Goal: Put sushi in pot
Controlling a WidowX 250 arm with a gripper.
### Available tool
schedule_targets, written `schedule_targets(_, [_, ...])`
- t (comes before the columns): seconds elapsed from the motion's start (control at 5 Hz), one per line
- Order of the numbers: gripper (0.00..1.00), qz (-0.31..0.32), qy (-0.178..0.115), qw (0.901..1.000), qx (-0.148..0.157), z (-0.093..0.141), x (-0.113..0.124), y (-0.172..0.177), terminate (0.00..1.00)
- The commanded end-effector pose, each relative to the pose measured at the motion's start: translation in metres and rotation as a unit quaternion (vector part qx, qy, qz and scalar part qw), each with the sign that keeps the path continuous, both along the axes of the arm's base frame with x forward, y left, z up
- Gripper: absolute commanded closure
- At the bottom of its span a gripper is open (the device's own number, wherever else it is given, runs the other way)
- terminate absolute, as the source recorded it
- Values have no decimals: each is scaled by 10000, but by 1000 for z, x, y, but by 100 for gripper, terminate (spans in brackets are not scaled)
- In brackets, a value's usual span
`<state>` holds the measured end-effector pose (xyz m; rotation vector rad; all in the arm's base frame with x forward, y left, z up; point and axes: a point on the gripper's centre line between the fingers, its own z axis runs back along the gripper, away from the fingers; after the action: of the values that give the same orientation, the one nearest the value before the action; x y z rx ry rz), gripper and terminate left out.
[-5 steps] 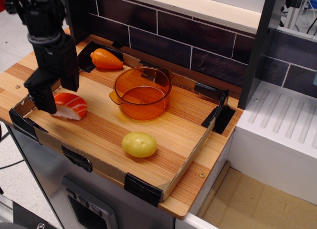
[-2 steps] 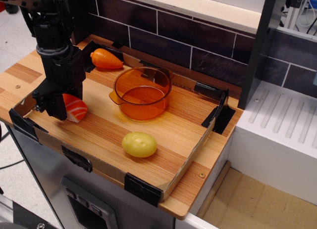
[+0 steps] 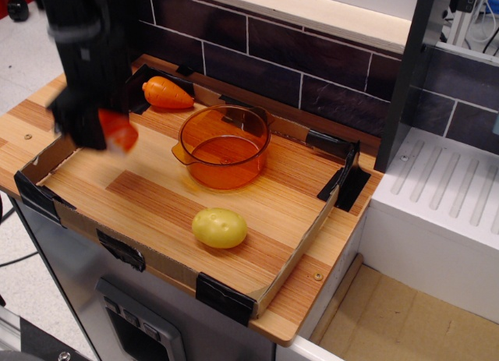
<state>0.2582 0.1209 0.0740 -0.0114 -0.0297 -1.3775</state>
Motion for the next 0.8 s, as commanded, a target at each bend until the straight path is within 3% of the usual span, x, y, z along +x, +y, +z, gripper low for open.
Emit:
schedule_targets(0.0, [100,140,-228,9996,-26,52,44,-52,0])
schedule_targets(0.2, [100,227,-52,9997,40,39,63,-76,0])
schedule_targets(0.6, [100,140,50,9996,220,12,64,-80,0])
